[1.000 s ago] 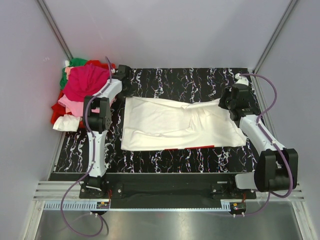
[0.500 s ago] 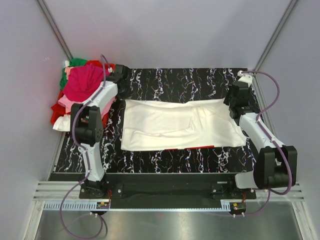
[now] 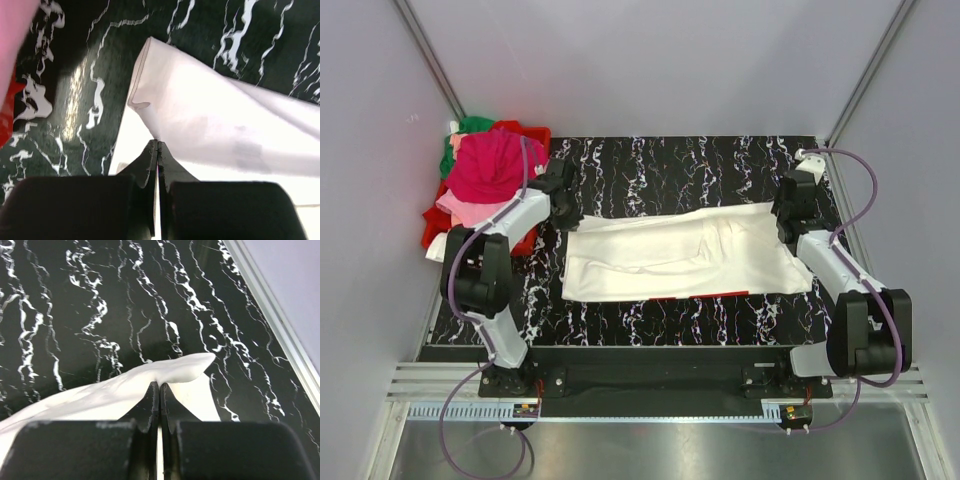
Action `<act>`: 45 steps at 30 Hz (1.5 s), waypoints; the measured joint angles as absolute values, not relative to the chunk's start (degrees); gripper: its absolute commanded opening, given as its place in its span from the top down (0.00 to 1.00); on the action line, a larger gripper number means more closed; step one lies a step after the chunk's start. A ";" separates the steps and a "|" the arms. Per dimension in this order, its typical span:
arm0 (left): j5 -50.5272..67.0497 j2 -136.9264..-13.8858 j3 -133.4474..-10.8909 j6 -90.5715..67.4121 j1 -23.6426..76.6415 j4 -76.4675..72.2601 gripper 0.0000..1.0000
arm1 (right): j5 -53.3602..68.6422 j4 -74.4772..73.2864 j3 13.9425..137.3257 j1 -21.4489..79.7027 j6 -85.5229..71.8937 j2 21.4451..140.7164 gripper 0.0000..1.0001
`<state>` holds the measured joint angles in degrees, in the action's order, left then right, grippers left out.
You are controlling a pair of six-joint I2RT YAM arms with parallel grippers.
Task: Fold and stack the t-shirts
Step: Fold the tshirt
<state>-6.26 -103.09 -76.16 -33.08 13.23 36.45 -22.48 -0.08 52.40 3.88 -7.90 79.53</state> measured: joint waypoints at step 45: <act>-4.80 -54.24 -56.84 -23.24 18.02 52.58 0.20 | 11.68 -27.03 58.35 -14.85 -31.20 97.49 0.47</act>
